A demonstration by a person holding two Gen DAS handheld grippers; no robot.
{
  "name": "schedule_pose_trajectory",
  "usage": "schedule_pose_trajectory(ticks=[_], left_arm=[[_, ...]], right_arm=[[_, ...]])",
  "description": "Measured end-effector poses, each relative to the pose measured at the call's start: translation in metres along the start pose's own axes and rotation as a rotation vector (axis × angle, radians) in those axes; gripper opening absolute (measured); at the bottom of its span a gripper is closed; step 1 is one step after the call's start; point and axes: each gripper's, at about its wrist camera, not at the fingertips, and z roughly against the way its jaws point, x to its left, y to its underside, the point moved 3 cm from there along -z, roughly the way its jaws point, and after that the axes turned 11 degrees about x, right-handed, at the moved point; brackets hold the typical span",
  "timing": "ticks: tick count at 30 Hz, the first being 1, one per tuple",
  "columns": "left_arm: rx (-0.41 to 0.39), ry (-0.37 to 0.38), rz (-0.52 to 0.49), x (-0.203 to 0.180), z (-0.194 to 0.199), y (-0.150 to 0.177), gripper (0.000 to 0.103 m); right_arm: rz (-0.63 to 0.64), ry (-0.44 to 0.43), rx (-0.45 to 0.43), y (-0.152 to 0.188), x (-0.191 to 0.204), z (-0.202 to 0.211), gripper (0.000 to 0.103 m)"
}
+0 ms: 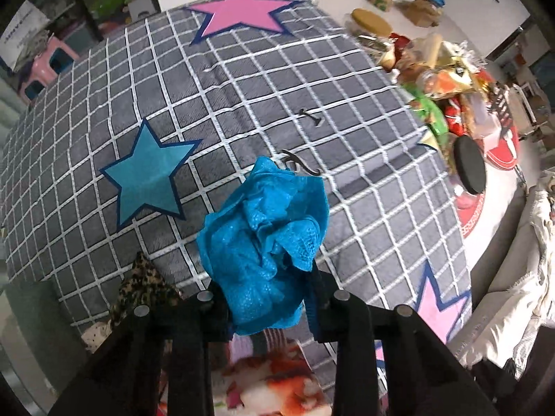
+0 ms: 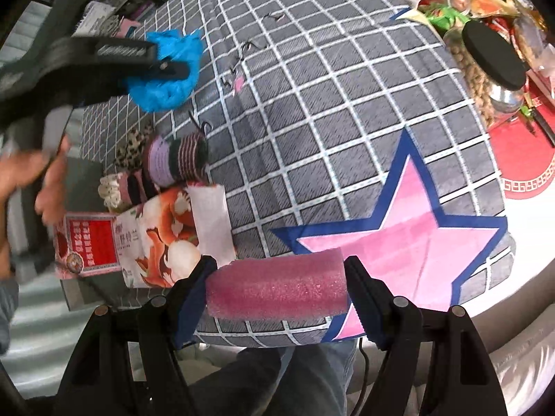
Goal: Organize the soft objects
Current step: 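Grasp the pink foam tube with the right tool while the left tool grasps the blue mesh cloth, then lift the pink foam tube and blue mesh cloth and carry them toward the box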
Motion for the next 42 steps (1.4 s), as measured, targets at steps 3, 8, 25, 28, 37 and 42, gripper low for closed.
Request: schedule_pose_trajectory(ticks=[3, 8, 25, 28, 37, 42], left_arm=[[-0.026, 0.006, -0.016, -0.003, 0.011, 0.025, 0.033], [-0.054, 0.009, -0.038, -0.003, 0.027, 0.057, 0.033], [-0.125, 0.029, -0.017, 0.016, 0.065, 0.136, 0.033], [-0.153, 0.030, -0.005, 0.022, 0.076, 0.143, 0.033], [-0.222, 0.043, 0.052, 0.048, 0.103, 0.160, 0.033], [-0.255, 0.044, 0.089, 0.063, 0.114, 0.168, 0.033]], right_arm=[[-0.006, 0.008, -0.019, 0.002, 0.006, 0.007, 0.076], [-0.001, 0.018, -0.035, 0.004, 0.023, 0.009, 0.076], [0.065, 0.062, -0.077, 0.014, 0.063, 0.030, 0.076], [0.084, 0.069, -0.083, 0.014, 0.073, 0.033, 0.076], [0.148, 0.092, -0.110, 0.016, 0.107, 0.043, 0.076], [0.187, 0.099, -0.115, 0.016, 0.125, 0.044, 0.076]])
